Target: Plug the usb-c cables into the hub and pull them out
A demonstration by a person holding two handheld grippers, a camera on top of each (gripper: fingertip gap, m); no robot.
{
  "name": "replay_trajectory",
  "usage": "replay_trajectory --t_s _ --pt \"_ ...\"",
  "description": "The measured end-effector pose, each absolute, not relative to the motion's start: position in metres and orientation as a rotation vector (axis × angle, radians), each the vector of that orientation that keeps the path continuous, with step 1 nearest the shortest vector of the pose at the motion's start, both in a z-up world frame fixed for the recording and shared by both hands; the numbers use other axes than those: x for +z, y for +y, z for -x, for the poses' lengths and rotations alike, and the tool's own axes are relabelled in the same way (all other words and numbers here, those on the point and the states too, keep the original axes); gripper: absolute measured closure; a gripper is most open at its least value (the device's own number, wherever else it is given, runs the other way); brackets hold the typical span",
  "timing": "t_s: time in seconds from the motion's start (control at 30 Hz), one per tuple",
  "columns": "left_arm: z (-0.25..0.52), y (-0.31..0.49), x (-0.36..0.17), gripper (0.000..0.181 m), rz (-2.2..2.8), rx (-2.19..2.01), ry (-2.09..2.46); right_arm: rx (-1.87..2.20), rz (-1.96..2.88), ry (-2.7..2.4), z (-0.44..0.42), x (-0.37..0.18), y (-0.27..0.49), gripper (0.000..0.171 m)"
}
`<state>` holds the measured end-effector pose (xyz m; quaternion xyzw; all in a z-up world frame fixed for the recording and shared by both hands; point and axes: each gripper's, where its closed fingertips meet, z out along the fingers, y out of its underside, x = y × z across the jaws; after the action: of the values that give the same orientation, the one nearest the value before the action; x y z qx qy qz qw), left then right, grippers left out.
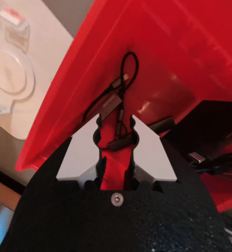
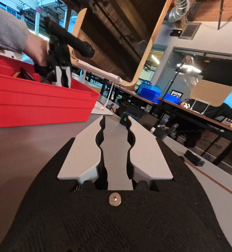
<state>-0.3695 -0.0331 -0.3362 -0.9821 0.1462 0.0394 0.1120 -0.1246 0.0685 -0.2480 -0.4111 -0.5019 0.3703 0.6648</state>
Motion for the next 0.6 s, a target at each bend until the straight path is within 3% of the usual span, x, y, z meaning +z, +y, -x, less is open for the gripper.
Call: replay_trajectory --t_s 0.03,0.17,0.6 --pt "0.367 -0.031 -0.338 0.14 2.851 0.141 0.559 0.844 0.926 -1.141 0.126 -0.248 0.067 0.143" --pt "0.374 -0.024 -0.342 0.139 2.735 0.347 0.988 0.861 0.919 -1.167 0.131 -0.251 0.061 0.143" --pt "0.395 -0.038 -0.347 0.133 2.802 0.458 1.385 0.87 0.94 -1.179 0.134 -0.254 0.063 0.145"
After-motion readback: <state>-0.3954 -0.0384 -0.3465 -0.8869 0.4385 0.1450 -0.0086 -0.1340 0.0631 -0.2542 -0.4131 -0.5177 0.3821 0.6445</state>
